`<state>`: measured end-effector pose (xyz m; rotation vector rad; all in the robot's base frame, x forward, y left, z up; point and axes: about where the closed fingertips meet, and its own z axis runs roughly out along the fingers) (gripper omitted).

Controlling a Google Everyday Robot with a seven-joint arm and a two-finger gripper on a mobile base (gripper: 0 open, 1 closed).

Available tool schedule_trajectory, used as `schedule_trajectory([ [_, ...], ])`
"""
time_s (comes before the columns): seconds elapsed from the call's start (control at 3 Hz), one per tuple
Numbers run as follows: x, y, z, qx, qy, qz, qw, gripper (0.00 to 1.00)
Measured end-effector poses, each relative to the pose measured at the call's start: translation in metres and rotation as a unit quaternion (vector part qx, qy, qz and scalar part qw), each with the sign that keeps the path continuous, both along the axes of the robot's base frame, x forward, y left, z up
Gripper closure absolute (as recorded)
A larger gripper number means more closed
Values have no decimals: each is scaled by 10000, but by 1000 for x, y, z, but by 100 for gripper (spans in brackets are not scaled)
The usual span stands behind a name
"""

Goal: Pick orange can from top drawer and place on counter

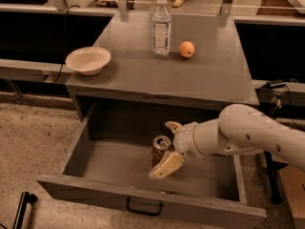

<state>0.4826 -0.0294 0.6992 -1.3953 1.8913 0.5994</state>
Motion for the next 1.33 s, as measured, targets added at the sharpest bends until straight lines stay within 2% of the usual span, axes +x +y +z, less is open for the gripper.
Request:
schedule_trajectory([
  [0.33, 10, 10, -14, 114, 7, -129, 9999, 19],
  [1.0, 23, 3, -30, 238, 45, -305, 9992, 66],
  [1.33, 39, -1, -5, 317, 37, -159, 9994, 87],
])
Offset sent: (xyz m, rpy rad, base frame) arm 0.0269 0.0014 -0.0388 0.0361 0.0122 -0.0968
